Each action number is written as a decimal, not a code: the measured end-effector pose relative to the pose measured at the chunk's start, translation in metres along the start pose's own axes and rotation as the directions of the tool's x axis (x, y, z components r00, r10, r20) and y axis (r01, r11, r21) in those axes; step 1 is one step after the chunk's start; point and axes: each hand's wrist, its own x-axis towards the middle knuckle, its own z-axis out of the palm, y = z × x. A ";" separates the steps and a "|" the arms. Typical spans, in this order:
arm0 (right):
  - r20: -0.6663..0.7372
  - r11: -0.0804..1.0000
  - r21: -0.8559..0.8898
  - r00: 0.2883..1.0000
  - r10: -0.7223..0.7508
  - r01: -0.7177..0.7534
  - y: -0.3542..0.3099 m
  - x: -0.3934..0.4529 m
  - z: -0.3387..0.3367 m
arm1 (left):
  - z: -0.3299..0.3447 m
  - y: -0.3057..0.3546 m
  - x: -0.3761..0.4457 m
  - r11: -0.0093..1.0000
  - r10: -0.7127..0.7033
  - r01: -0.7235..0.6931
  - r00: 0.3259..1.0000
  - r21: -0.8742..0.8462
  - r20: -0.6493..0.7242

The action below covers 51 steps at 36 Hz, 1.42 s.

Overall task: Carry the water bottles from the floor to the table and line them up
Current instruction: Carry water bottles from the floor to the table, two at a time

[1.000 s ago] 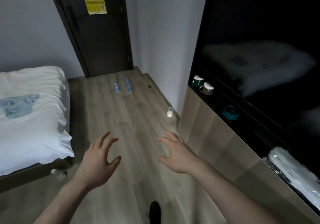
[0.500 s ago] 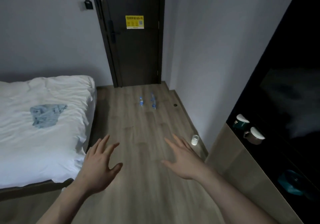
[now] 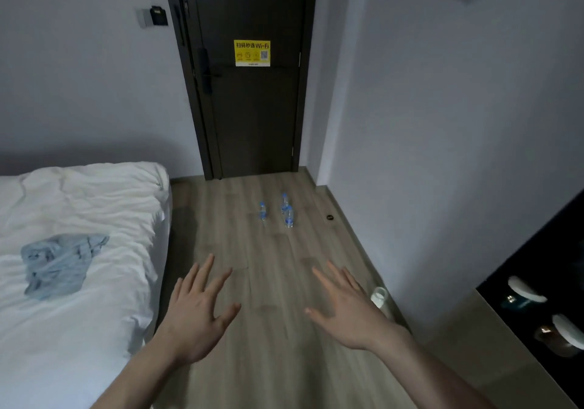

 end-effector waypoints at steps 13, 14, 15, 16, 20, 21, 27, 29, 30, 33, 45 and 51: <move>-0.036 0.994 0.046 0.994 0.105 -0.104 -0.001 0.156 -0.022 | -0.004 -0.058 0.184 0.989 0.133 -0.139 0.985 0.055 0.111; -0.035 0.993 0.041 0.993 0.110 -0.108 0.002 0.171 -0.026 | -0.004 -0.061 0.199 0.988 0.134 -0.141 0.985 0.058 0.110; -0.033 0.993 0.035 0.993 0.112 -0.111 0.004 0.187 -0.029 | -0.005 -0.063 0.215 0.988 0.136 -0.143 0.985 0.058 0.108; -0.029 0.993 0.030 0.993 0.114 -0.113 0.007 0.203 -0.032 | -0.005 -0.065 0.231 0.988 0.139 -0.145 0.985 0.057 0.105; 0.003 0.993 0.036 0.993 0.116 -0.116 0.015 0.276 -0.049 | -0.008 -0.073 0.298 0.986 0.146 -0.152 0.985 0.064 0.094; 0.014 0.992 0.046 0.993 0.113 -0.114 0.017 0.295 -0.053 | -0.010 -0.074 0.316 0.987 0.141 -0.148 0.985 0.066 0.094; 0.084 0.996 0.042 0.993 0.080 -0.084 0.020 0.402 -0.085 | -0.021 -0.086 0.418 0.993 0.069 -0.081 0.989 0.083 0.133; 0.095 0.998 0.029 0.994 0.056 -0.059 0.021 0.434 -0.098 | -0.024 -0.087 0.449 0.994 0.053 -0.065 0.989 0.085 0.136; 0.100 0.998 0.022 0.994 0.050 -0.052 0.021 0.450 -0.105 | -0.025 -0.088 0.464 0.994 0.044 -0.057 0.989 0.091 0.138; 0.107 0.999 0.011 0.993 0.046 -0.048 0.021 0.490 -0.125 | -0.028 -0.092 0.501 0.995 0.021 -0.034 0.989 0.091 0.147; 0.116 0.992 0.052 0.987 0.107 -0.114 0.051 0.649 -0.157 | -0.013 -0.112 0.684 0.996 0.031 -0.051 0.970 0.077 0.243; 0.150 0.976 0.047 0.968 0.202 -0.212 0.063 0.737 -0.164 | -0.004 -0.137 0.788 0.995 0.056 -0.079 0.948 0.060 0.314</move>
